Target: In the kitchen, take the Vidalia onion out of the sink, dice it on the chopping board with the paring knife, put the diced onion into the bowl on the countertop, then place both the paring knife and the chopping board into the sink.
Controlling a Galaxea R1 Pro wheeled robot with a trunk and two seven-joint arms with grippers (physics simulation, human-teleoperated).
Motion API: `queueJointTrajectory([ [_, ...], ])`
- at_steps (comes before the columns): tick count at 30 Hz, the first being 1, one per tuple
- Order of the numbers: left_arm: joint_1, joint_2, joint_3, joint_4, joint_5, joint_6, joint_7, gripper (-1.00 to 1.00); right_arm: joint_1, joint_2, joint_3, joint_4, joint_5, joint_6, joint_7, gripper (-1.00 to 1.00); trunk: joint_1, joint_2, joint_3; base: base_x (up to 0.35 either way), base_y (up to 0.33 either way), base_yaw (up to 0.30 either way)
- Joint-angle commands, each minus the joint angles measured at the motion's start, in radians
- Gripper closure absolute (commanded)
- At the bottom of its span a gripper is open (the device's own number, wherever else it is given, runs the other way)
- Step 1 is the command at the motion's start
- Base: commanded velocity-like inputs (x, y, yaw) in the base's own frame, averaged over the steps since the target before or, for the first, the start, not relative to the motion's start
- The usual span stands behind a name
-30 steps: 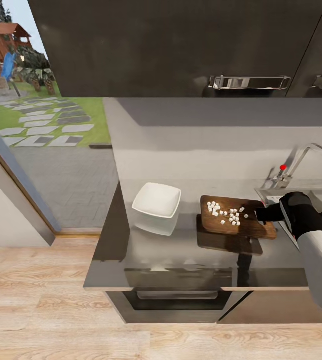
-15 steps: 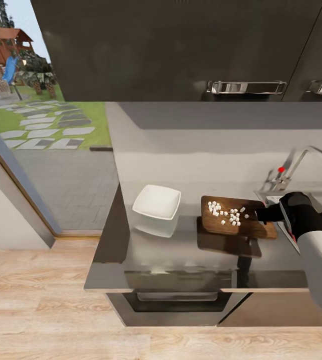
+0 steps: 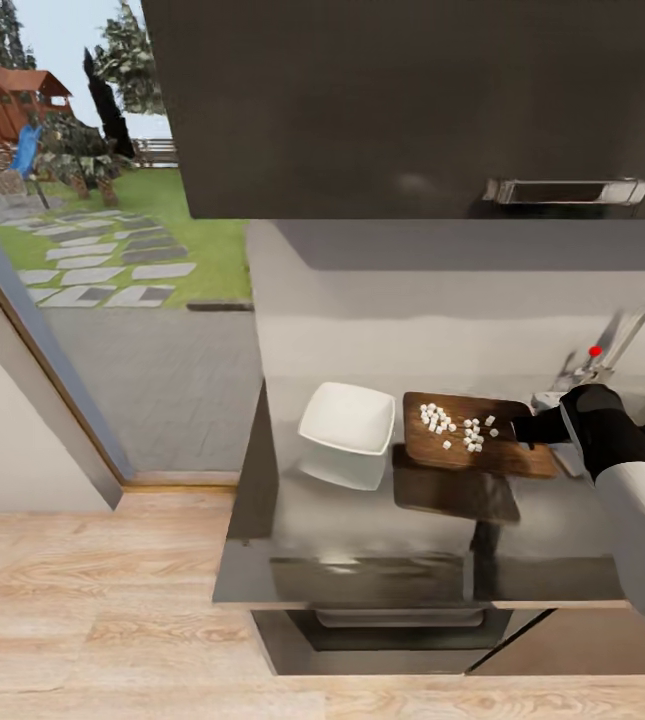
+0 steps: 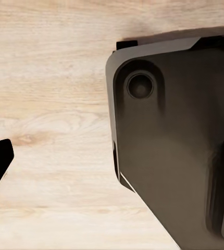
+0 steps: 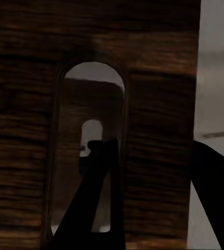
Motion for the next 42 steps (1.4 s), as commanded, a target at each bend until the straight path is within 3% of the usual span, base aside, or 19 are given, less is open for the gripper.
queueJointTrajectory([
  [1, -0.002, 0.0, -0.009, 0.004, 0.01, -0.007, 0.0, -1.0, -0.001, 0.0, -0.004, -0.001, 0.008, 0.003, 0.009, 1.0, 0.001, -0.002, 0.0, 0.101, 0.287, 0.0],
  [8, -0.002, 0.0, -0.009, 0.004, 0.01, -0.007, 0.0, -1.0, -0.001, 0.0, -0.004, -0.001, 0.008, 0.004, 0.009, 1.0, 0.001, -0.002, 0.011, 0.12, 0.238, 0.0],
  [20, -0.002, 0.0, -0.009, 0.004, 0.01, -0.007, 0.0, -1.0, -0.001, 0.001, -0.004, -0.001, 0.008, 0.004, 0.009, 1.0, 0.001, -0.002, 0.03, 0.012, 0.037, 0.0],
  [34, -0.002, 0.0, -0.009, 0.004, 0.01, -0.007, 0.0, -1.0, -0.001, 0.002, -0.004, -0.001, 0.008, 0.005, 0.008, 1.0, 0.001, -0.002, 0.052, 0.0, 0.259, 0.0],
  [42, -0.002, 0.0, -0.009, 0.004, 0.01, -0.007, 0.0, -1.0, -0.001, 0.002, -0.004, -0.002, 0.009, 0.009, -0.001, 1.0, 0.001, -0.002, 0.064, 0.0, 0.039, 0.0],
])
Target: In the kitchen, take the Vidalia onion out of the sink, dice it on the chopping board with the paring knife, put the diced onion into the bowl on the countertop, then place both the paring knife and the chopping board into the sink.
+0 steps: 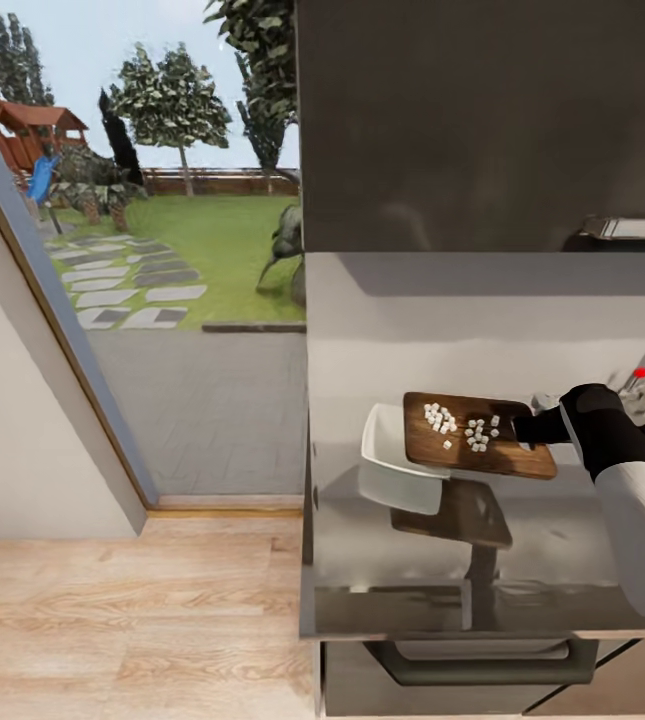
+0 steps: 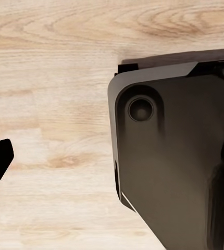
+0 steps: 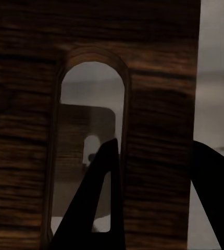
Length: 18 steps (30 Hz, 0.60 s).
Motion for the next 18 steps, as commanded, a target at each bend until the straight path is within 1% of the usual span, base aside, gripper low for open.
queueJointTrajectory([
  [1, -0.002, -0.001, -0.008, 0.004, 0.01, -0.007, 0.0, -1.0, -0.001, 0.0, -0.003, -0.001, 0.009, 0.003, 0.004, 1.0, 0.001, -0.002, 0.0, 0.0, 0.003, 0.0],
  [2, -0.002, -0.001, -0.008, 0.004, 0.01, -0.007, 0.0, -1.0, -0.001, 0.0, -0.003, -0.001, 0.009, 0.003, -0.013, 1.0, 0.001, -0.002, 0.001, 0.0, 0.0, 0.0],
  [4, -0.002, -0.001, -0.008, 0.004, 0.01, -0.007, 0.0, -1.0, -0.001, 0.0, -0.003, -0.001, 0.009, 0.003, -0.023, 1.0, 0.001, -0.002, 0.004, 0.0, 0.0, 0.0],
  [18, -0.002, -0.001, -0.008, 0.005, 0.01, -0.007, 0.0, -1.0, -0.001, 0.0, -0.002, -0.001, 0.009, 0.016, -0.035, 1.0, 0.001, -0.002, 0.026, 0.0, 0.0, 0.0],
])
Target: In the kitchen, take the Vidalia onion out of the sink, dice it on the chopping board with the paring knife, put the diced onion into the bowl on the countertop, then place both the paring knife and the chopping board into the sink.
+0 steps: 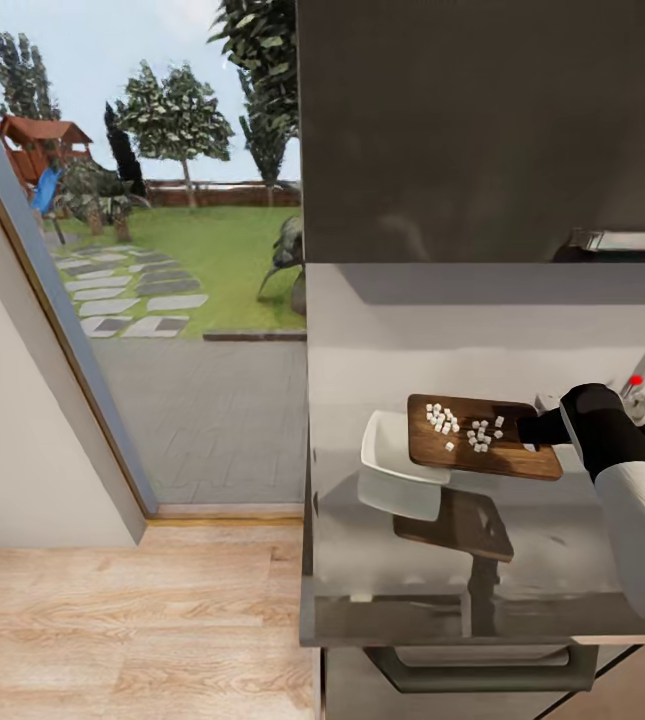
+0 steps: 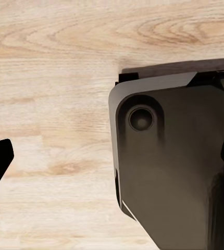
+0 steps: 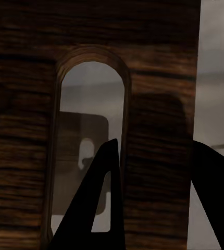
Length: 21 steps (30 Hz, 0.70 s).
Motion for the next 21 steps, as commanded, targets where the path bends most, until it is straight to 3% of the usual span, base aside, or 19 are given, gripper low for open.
queueJointTrajectory([
  [1, -0.002, -0.001, -0.009, 0.004, 0.01, -0.007, 0.0, -1.0, -0.001, 0.0, -0.003, -0.001, 0.009, 0.003, 0.009, 1.0, 0.001, -0.002, -0.001, 0.0, 0.0, 0.0],
  [21, -0.002, -0.001, -0.009, 0.005, 0.01, -0.007, 0.0, -1.0, -0.001, 0.004, -0.002, -0.001, 0.008, 0.003, -0.021, 1.0, 0.001, -0.002, 0.008, 0.0, 0.0, 0.0],
])
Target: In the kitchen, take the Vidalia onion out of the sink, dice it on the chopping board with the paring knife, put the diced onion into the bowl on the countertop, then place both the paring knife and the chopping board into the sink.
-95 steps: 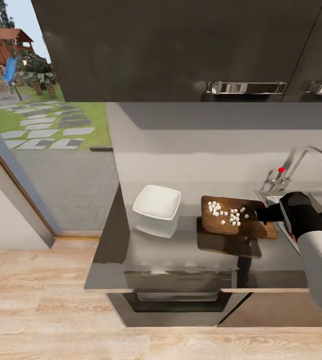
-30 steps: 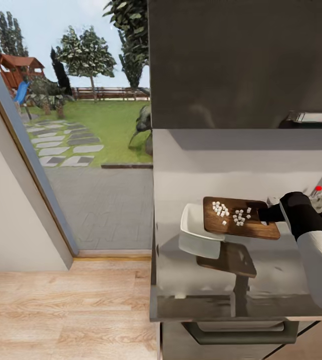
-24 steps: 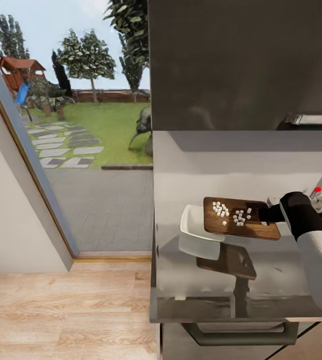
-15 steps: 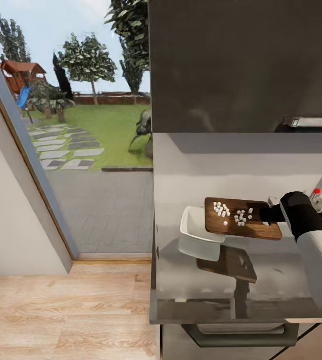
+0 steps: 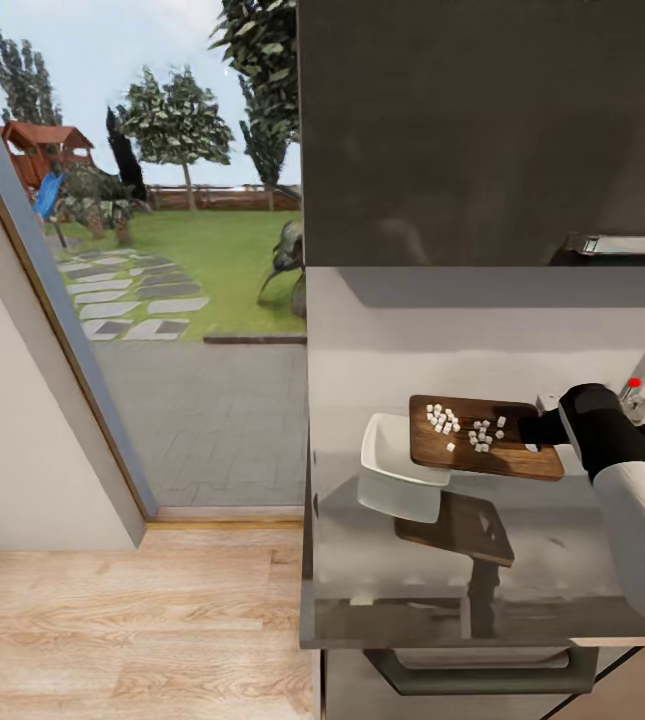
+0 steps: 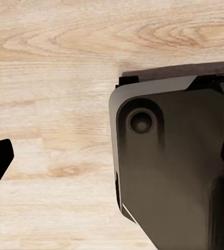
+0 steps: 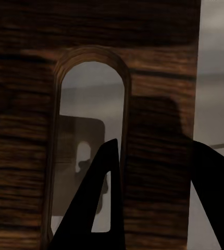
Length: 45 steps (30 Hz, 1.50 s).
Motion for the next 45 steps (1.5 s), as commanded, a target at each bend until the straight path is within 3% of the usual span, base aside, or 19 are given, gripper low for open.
queueJointTrajectory([
  [1, -0.002, -0.001, -0.009, 0.004, 0.01, -0.007, 0.0, -1.0, -0.001, 0.001, -0.003, -0.001, 0.01, 0.003, 0.009, 1.0, 0.001, -0.002, -0.002, 0.0, 0.0, 0.0],
  [20, -0.002, -0.001, -0.009, 0.005, 0.01, -0.007, 0.0, -1.0, -0.001, 0.007, -0.003, -0.001, 0.01, 0.003, -0.031, 1.0, 0.001, -0.002, 0.023, 0.0, 0.0, 0.0],
  [45, -0.002, -0.001, -0.009, 0.004, 0.01, -0.007, 0.0, -1.0, -0.001, 0.009, -0.001, -0.001, 0.01, 0.003, -0.034, 1.0, 0.001, -0.002, 0.062, 0.0, 0.0, 0.0],
])
